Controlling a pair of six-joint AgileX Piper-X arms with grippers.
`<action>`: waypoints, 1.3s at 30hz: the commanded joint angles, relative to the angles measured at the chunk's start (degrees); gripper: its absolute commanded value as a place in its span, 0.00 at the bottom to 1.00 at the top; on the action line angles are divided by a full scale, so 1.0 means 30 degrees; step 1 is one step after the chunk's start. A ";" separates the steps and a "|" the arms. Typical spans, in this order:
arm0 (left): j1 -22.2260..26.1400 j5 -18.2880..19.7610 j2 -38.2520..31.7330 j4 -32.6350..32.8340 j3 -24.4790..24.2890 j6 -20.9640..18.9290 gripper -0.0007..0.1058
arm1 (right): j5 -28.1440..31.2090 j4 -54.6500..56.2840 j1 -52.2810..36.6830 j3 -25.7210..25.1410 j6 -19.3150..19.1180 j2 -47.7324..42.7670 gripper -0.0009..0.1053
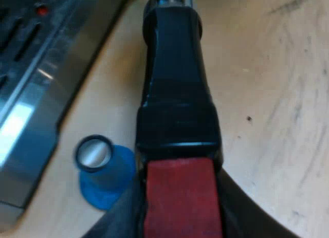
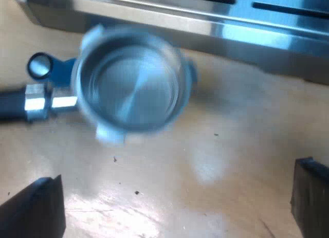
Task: Put the handle in the coffee machine
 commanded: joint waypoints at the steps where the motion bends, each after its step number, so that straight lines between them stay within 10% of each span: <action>1: 0.0578 0.0918 -0.0284 -0.0117 -0.0669 -0.0228 0.01 | 0.1069 -0.0466 0.0910 -0.0153 -0.0316 -0.0196 0.86; 13: 0.3998 0.1802 -0.0284 0.1383 -0.0947 0.0540 0.01 | 0.5950 -0.2601 0.4395 -0.0153 -0.0316 -0.0196 0.86; 39: 1.1335 0.6760 0.0667 0.1814 -0.0947 0.6060 0.01 | 0.9923 -0.7487 0.5029 -0.0153 -0.0695 0.2306 0.86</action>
